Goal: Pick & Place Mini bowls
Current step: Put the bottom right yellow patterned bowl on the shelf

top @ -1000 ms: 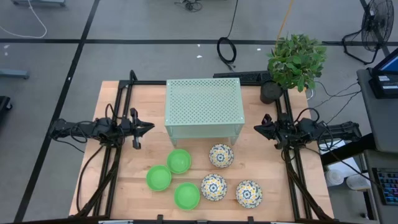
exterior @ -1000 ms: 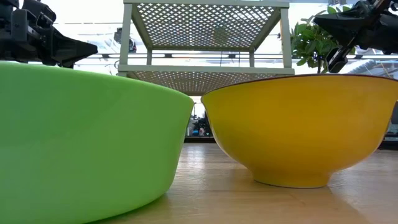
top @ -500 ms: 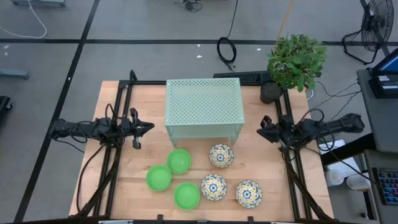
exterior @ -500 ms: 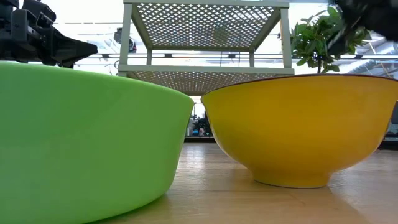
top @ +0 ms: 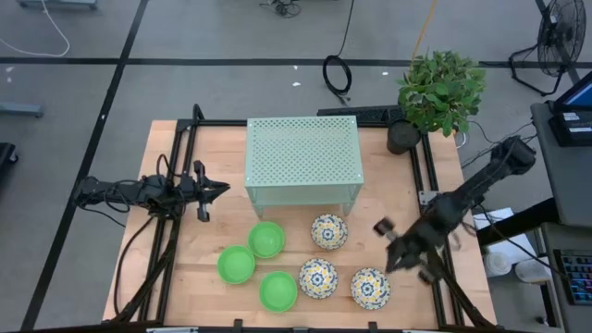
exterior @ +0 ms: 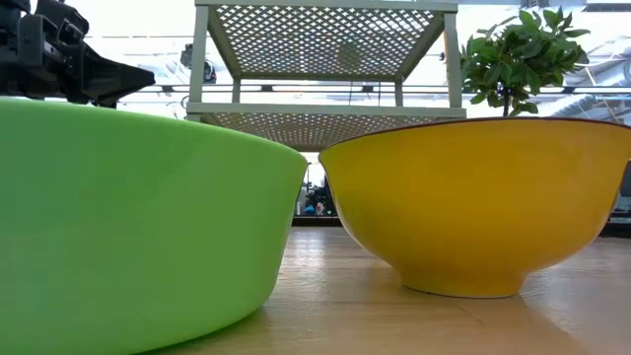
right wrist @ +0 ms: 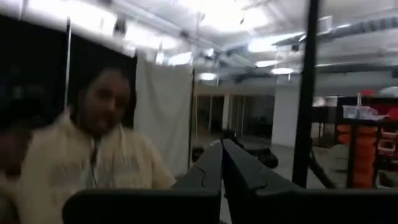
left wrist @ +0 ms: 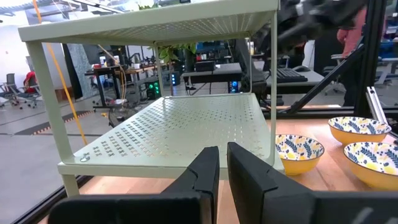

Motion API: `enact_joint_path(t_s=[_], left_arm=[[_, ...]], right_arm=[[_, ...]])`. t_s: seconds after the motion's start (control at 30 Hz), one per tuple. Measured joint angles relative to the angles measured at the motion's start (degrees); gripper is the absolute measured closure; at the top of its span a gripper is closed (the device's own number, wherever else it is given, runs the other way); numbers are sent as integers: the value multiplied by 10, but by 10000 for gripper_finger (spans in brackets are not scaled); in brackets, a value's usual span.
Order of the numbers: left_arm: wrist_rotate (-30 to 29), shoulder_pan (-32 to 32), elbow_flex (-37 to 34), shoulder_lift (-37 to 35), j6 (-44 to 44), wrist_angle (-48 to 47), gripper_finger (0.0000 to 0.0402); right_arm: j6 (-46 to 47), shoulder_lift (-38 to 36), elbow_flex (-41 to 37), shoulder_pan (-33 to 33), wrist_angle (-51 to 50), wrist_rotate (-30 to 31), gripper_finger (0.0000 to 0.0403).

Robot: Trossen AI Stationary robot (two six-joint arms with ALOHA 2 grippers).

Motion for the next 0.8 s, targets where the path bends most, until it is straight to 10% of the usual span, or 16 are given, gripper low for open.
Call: enact_joint_path(t_s=[0.17, 0.37, 0.5, 0.8], left_arm=[[0, 0, 0, 0, 0, -1, 364], [0, 0, 0, 0, 0, 1, 364], [0, 0, 0, 0, 0, 1, 364], [0, 0, 0, 0, 0, 1, 364]], right_arm=[[-127, 110, 114, 28, -122, 60, 403], [52, 159, 309, 38, -548, 431, 385], [250, 196, 434, 33, -830, 395, 335], [570, 209, 482, 21, -1070, 235, 269]])
